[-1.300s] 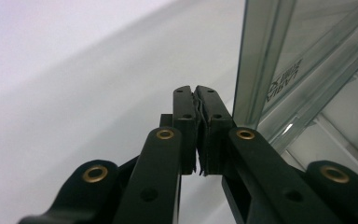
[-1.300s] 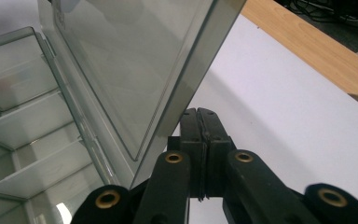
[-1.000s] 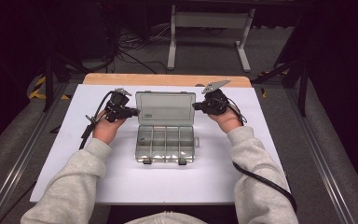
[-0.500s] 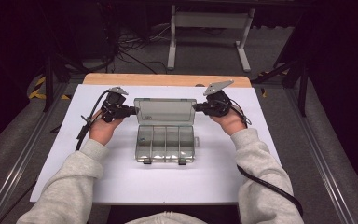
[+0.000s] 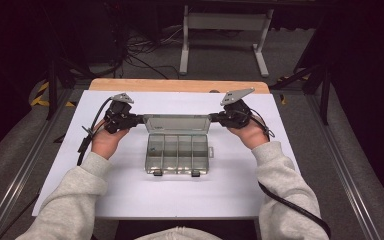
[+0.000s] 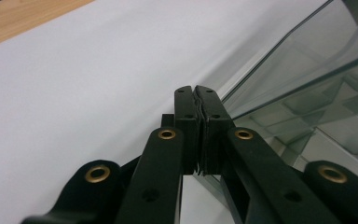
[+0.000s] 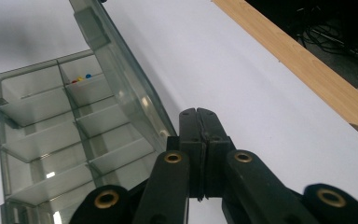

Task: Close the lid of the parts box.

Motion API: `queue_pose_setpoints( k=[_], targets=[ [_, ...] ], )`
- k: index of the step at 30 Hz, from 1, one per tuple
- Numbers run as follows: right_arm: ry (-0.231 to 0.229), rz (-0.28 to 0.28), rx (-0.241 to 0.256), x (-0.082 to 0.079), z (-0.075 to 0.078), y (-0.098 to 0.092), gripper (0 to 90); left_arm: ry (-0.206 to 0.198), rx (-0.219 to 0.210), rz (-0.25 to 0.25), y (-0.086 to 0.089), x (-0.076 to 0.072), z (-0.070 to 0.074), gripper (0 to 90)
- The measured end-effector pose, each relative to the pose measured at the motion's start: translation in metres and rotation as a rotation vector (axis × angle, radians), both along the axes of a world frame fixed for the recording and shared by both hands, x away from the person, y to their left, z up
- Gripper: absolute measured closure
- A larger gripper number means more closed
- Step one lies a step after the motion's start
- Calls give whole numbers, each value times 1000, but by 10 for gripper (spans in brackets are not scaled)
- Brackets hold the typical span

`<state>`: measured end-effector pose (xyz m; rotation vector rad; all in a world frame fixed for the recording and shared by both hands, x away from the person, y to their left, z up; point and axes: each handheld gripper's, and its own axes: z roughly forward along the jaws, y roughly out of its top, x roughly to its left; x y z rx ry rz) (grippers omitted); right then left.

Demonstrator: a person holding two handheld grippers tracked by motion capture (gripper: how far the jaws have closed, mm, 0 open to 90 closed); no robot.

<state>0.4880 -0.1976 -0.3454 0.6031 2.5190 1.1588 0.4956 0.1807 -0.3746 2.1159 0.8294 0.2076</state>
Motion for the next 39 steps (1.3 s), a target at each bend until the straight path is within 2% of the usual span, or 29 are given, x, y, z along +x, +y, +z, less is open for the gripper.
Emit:
queue_pose_setpoints(
  k=[7,10,13,20,25,27,33,39],
  targets=[
    [-1,23,0,-11,5,1,897,-19,-13,-30,0,-12,8,879],
    [-4,36,0,-15,7,2,897,-26,-11,-38,-2,-18,12,879],
    [-3,47,-3,-20,10,4,897,-47,11,-45,-5,-23,15,879],
    [19,68,-27,-28,14,8,897,-46,6,-62,-6,-31,20,879],
    [40,81,-39,-34,12,11,897,-22,6,-85,-6,-36,20,880],
    [43,84,-44,-34,11,11,897,-18,18,-95,-6,-40,20,886],
    [79,98,-44,-42,6,12,892,21,24,-157,-9,-47,18,887],
    [104,107,-44,-46,1,13,892,36,49,-176,-11,-52,14,891]
  ],
)
